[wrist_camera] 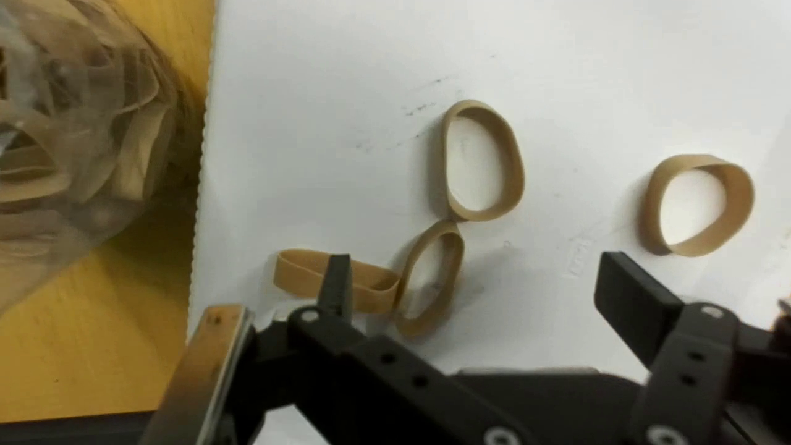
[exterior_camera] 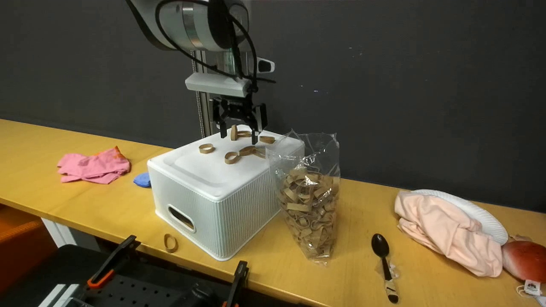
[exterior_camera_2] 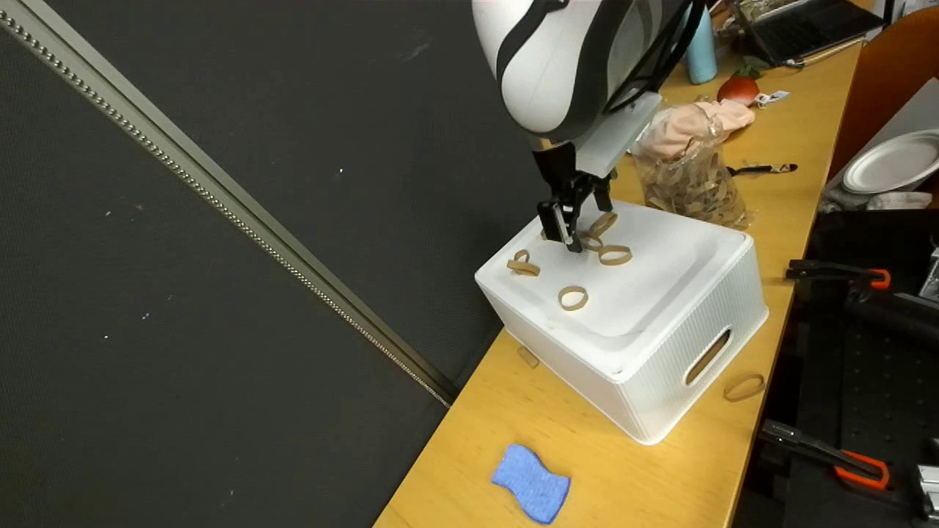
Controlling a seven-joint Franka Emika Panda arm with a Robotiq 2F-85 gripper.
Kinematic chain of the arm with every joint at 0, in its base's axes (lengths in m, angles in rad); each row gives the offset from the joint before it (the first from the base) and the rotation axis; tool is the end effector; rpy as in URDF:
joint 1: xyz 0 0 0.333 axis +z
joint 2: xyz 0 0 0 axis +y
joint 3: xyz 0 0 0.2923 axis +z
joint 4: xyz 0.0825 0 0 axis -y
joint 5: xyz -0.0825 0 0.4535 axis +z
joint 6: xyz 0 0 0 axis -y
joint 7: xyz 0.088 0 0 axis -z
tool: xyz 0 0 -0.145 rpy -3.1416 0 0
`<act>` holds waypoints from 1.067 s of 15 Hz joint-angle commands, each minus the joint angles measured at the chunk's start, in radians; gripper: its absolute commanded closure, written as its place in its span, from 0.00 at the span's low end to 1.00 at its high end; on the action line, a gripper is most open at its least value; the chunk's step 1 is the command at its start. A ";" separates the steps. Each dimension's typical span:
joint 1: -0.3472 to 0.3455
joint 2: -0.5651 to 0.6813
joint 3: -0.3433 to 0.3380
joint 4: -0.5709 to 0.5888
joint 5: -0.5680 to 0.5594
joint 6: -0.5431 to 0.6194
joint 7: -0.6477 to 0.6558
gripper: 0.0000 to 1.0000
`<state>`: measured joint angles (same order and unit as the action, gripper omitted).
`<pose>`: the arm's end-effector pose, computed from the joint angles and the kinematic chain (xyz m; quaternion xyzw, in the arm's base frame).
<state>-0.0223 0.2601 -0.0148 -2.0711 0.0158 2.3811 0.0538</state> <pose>0.6351 -0.0232 0.2011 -0.9984 0.0507 -0.0249 0.0039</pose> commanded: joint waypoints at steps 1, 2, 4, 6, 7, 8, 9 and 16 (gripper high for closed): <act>-0.002 0.078 0.013 0.067 0.029 0.009 -0.040 0.00; -0.002 0.091 0.014 0.078 0.028 0.007 -0.043 0.00; -0.003 0.106 0.016 0.095 0.027 0.004 -0.048 0.00; -0.003 0.112 0.018 0.106 0.026 0.002 -0.049 0.14; -0.003 0.112 0.019 0.108 0.027 0.000 -0.051 0.26; -0.004 0.111 0.019 0.108 0.029 0.001 -0.052 0.32; -0.005 0.108 0.019 0.105 0.031 0.001 -0.052 0.42; -0.014 0.077 0.012 0.083 0.038 -0.012 -0.046 0.93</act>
<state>-0.0256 0.3638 -0.0031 -1.9781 0.0299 2.3831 0.0249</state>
